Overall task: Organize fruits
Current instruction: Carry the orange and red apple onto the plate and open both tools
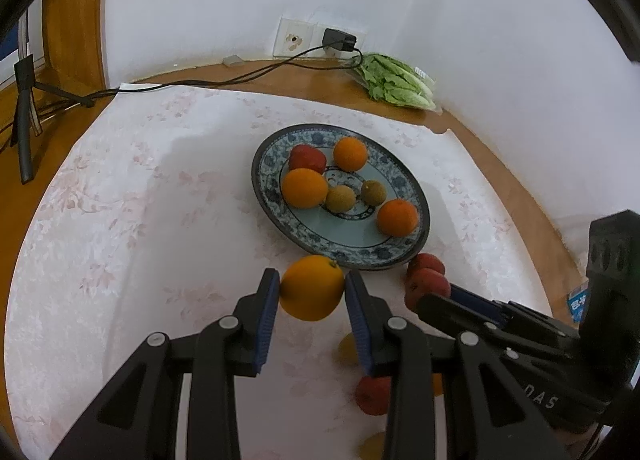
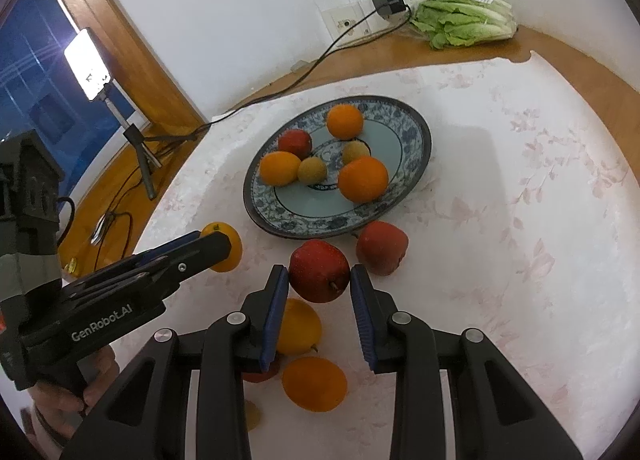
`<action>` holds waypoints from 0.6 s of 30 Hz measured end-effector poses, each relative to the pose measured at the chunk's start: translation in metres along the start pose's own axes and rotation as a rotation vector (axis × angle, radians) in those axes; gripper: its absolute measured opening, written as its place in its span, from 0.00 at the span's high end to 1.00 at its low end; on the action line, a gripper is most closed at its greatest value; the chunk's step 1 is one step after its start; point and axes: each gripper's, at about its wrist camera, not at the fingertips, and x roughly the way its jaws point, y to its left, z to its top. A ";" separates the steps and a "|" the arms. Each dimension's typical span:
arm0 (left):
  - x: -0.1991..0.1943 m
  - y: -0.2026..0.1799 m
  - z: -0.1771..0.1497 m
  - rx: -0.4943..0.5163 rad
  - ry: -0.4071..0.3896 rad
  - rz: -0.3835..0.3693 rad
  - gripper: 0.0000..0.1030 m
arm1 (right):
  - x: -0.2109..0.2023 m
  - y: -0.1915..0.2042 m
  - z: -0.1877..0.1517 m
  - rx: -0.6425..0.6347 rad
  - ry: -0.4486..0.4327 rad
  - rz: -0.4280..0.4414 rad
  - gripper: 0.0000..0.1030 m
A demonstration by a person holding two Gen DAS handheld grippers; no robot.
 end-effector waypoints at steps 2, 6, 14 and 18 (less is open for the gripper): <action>0.000 -0.001 0.002 -0.004 0.003 -0.015 0.66 | -0.003 0.000 0.001 -0.003 -0.011 -0.001 0.68; 0.000 -0.003 0.008 0.004 -0.005 -0.018 0.66 | -0.005 -0.002 0.004 -0.001 -0.018 -0.006 0.68; 0.005 -0.009 0.018 0.020 -0.015 -0.012 0.66 | -0.010 -0.004 0.012 -0.020 -0.044 -0.015 0.68; 0.010 -0.011 0.021 0.031 -0.011 -0.011 0.66 | -0.012 -0.007 0.018 -0.025 -0.055 -0.024 0.68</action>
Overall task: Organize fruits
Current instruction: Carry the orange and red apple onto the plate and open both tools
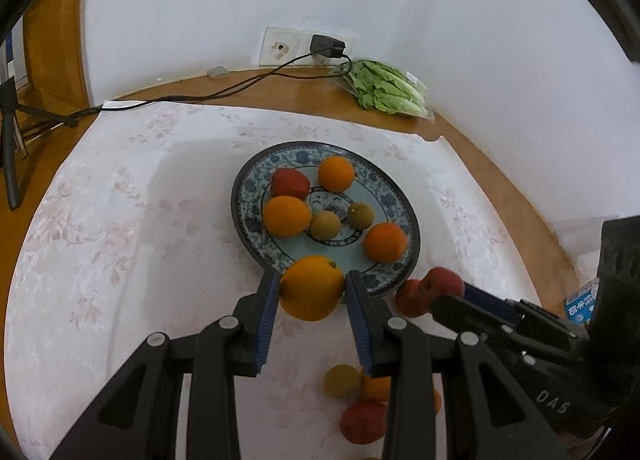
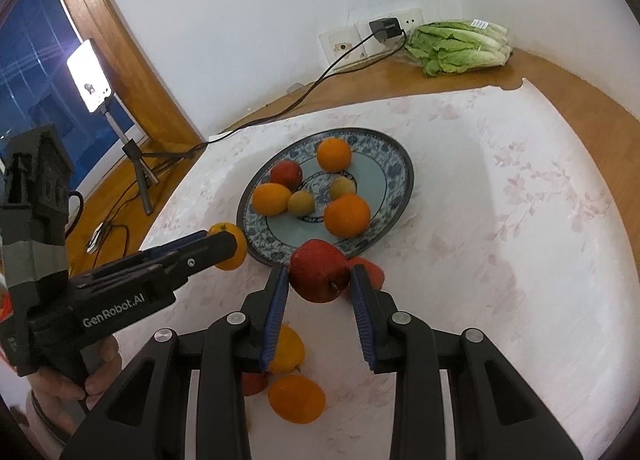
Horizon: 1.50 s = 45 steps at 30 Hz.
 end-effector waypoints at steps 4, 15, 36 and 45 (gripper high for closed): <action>0.006 -0.003 0.004 0.009 0.001 0.006 0.66 | 0.000 -0.004 0.007 -0.009 -0.013 -0.010 0.68; 0.021 -0.010 0.011 0.035 -0.004 0.024 0.66 | 0.007 -0.014 0.024 -0.036 -0.033 -0.025 0.68; 0.036 -0.010 0.011 0.049 0.000 0.029 0.66 | 0.036 -0.024 0.035 -0.066 -0.044 -0.105 0.68; 0.036 -0.011 0.011 0.048 0.001 0.029 0.66 | 0.038 -0.024 0.034 -0.083 -0.046 -0.115 0.68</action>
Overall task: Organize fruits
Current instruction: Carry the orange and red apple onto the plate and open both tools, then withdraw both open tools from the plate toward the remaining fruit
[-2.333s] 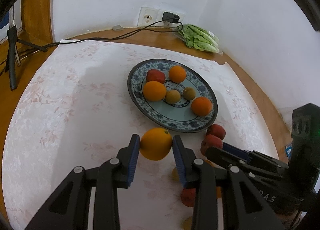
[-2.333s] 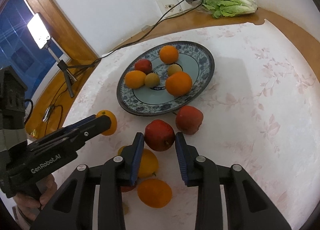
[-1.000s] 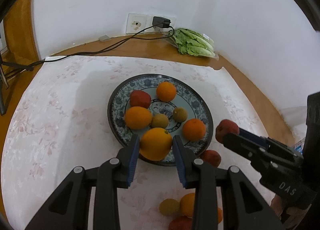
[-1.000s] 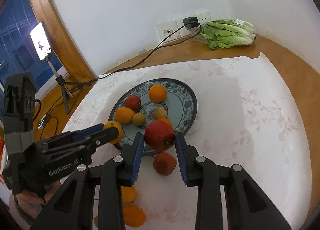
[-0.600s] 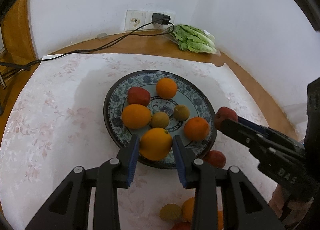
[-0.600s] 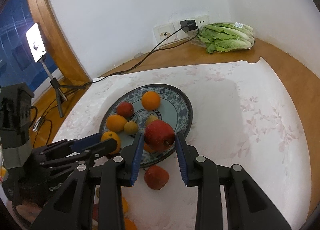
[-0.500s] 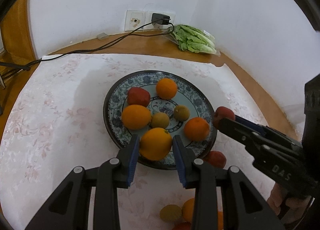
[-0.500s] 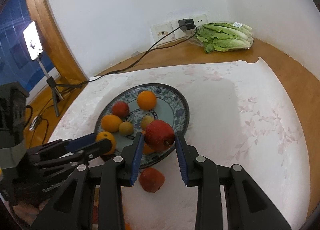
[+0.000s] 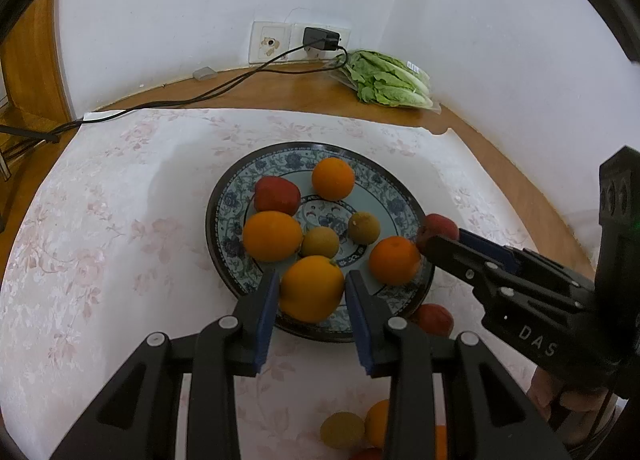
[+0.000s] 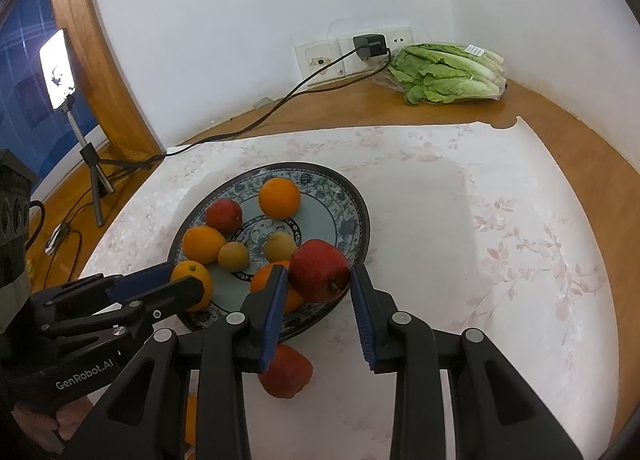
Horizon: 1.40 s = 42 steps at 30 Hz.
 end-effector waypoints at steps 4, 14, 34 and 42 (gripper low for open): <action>0.000 0.001 0.000 -0.007 0.001 -0.003 0.66 | 0.000 0.000 0.000 0.001 -0.001 0.004 0.67; -0.006 0.003 0.000 -0.025 -0.001 -0.013 0.63 | -0.002 0.000 -0.001 0.012 -0.011 0.017 0.57; -0.035 -0.002 -0.012 -0.006 0.006 -0.017 0.62 | -0.035 0.013 -0.016 -0.008 -0.008 0.020 0.56; -0.048 -0.002 -0.025 -0.005 0.024 -0.035 0.60 | -0.051 0.023 -0.034 -0.034 0.011 0.030 0.56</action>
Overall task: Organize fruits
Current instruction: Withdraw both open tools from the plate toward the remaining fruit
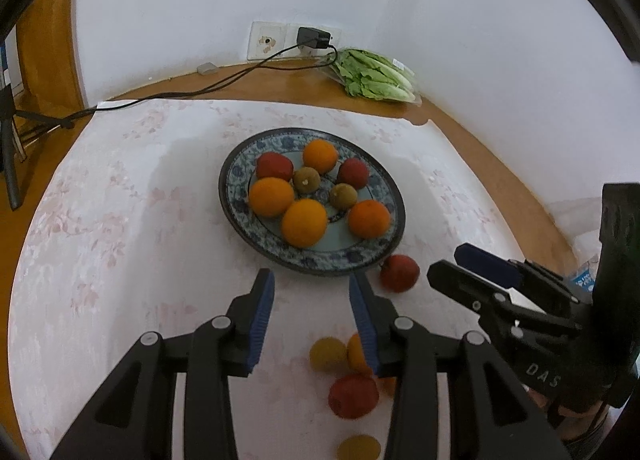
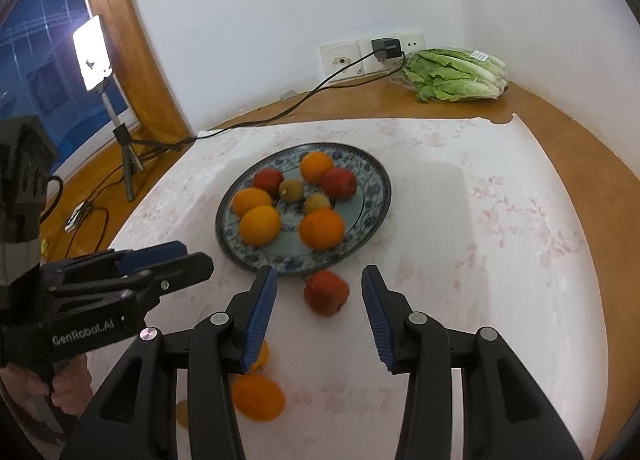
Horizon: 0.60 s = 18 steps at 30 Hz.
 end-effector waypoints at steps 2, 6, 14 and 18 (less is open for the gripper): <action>-0.003 0.001 -0.003 0.000 0.003 0.002 0.60 | -0.004 0.002 -0.005 -0.002 0.005 0.002 0.56; -0.009 0.002 -0.011 -0.007 0.012 -0.005 0.60 | -0.009 0.006 -0.015 -0.004 0.019 0.005 0.56; -0.018 0.005 -0.026 -0.018 0.019 -0.002 0.60 | -0.021 0.016 -0.036 -0.020 0.035 0.017 0.56; -0.021 0.007 -0.032 -0.023 0.020 0.004 0.60 | -0.021 0.023 -0.043 -0.037 0.047 0.028 0.56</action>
